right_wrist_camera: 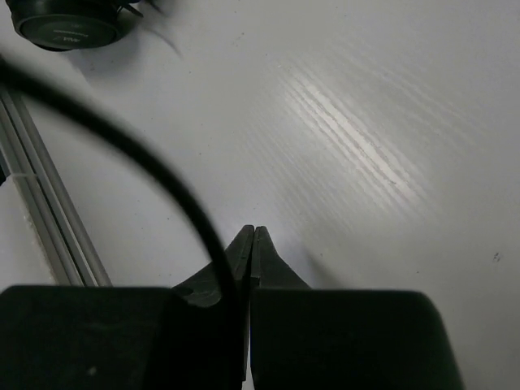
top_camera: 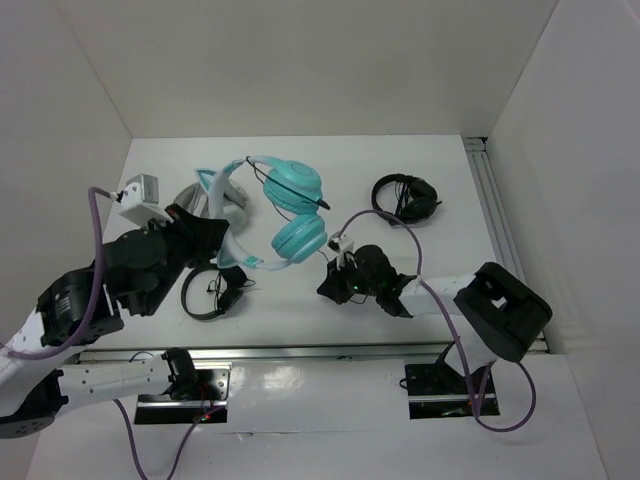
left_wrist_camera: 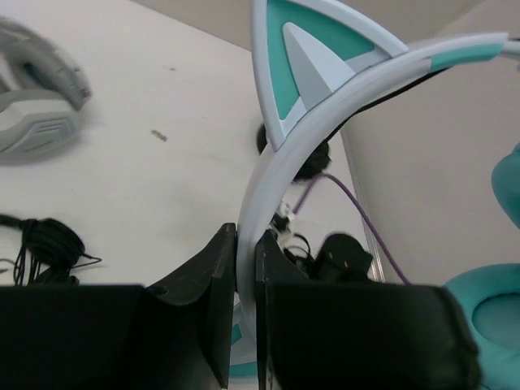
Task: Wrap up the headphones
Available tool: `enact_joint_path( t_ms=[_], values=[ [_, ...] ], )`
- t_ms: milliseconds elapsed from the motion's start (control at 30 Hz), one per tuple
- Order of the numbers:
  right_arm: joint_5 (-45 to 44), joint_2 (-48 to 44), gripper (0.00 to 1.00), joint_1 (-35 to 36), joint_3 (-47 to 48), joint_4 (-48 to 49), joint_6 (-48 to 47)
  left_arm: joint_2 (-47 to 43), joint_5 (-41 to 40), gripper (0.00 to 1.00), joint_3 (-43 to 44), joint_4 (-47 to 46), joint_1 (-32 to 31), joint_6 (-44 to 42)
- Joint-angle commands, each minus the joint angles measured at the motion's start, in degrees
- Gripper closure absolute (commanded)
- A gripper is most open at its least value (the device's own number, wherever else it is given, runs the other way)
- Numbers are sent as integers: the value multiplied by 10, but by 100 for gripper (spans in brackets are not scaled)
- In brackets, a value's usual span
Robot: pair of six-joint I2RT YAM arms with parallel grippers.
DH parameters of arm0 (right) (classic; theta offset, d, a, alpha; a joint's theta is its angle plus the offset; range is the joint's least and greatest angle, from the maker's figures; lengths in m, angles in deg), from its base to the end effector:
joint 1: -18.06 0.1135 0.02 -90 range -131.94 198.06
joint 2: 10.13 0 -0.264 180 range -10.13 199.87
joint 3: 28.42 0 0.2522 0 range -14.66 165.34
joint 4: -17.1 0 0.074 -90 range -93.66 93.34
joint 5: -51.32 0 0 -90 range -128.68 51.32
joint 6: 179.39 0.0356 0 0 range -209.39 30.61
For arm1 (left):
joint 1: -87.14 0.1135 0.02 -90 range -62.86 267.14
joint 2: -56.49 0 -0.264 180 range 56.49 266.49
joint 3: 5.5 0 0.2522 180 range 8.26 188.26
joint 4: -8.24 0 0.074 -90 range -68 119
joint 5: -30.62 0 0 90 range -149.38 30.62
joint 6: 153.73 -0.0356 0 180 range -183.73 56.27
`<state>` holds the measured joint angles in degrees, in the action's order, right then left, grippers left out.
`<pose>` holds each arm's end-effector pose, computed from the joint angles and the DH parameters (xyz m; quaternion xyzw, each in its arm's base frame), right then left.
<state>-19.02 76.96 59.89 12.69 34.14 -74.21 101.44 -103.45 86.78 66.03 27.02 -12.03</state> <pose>0.1976 0.1930 0.1438 -0.2800 0.8059 0.3681 0.3697 0.0723 -0.0761 0.4674 -0.1870 0.7282 -0.3295 0.5712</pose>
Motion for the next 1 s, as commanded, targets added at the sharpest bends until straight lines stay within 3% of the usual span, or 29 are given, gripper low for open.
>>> enact_joint_path(
  t_ms=[0, 100, 233, 400, 600, 767, 967],
  values=[
    [-79, -65, 100, 45, -10, -18, 21, 37, -121, 100, 44, 37, -1, 117],
    [-216, -125, 100, 135, -10, -77, 41, 72, -164, 100, 58, 117, 6, 182],
    [-382, -236, 100, 251, -4, -199, 101, 107, -174, 100, 58, 135, 68, 190],
    [-571, -303, 100, 433, 49, -369, 168, 130, -99, 100, 16, 63, 190, 87],
    [-728, -268, 100, 608, 175, -535, 230, 155, -11, 100, -36, -8, 294, 20],
    [-790, -198, 100, 677, 285, -615, 244, 198, 2, 100, -57, -13, 333, 20],
    [-846, -185, 100, 677, 364, -710, 226, 238, 18, 100, -44, 21, 308, -31]
  ],
)
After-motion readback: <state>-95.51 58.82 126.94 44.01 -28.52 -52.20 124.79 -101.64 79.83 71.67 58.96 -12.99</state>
